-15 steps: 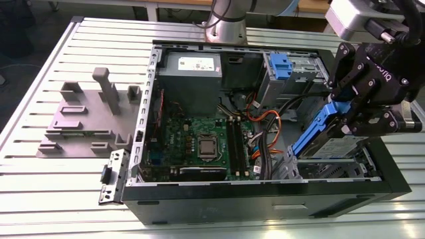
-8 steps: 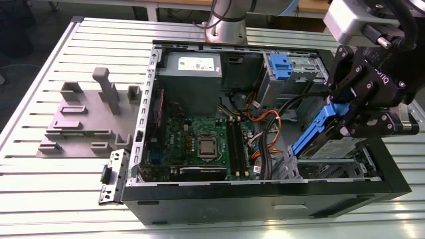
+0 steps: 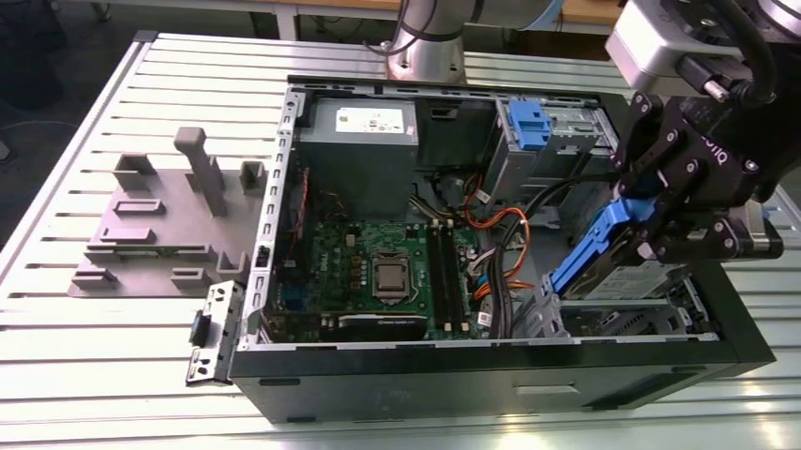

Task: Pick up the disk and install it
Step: 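Insert the disk into the insertion slot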

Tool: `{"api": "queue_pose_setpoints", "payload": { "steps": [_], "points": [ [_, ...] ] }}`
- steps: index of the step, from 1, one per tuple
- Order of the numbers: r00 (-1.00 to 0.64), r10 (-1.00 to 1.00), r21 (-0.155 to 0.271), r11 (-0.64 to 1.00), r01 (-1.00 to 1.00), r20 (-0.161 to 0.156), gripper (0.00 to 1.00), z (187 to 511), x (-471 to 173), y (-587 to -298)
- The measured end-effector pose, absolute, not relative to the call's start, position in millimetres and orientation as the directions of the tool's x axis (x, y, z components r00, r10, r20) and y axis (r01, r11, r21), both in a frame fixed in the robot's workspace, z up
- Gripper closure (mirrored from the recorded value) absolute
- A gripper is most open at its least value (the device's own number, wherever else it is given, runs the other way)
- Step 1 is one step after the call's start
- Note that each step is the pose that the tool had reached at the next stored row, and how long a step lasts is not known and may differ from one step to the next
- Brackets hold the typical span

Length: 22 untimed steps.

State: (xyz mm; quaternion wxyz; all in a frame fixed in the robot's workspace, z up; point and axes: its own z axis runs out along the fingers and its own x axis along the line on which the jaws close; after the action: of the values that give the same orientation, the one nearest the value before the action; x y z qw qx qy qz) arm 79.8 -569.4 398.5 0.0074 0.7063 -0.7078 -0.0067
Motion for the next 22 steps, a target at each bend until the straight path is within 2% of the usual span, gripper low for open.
{"api": "queue_pose_setpoints", "payload": {
  "steps": [22],
  "points": [
    [-0.002, -1.000, 0.020, 0.002, -1.000, 0.001, 0.63, 388.6, 79.8, -569.8]
  ]
}}
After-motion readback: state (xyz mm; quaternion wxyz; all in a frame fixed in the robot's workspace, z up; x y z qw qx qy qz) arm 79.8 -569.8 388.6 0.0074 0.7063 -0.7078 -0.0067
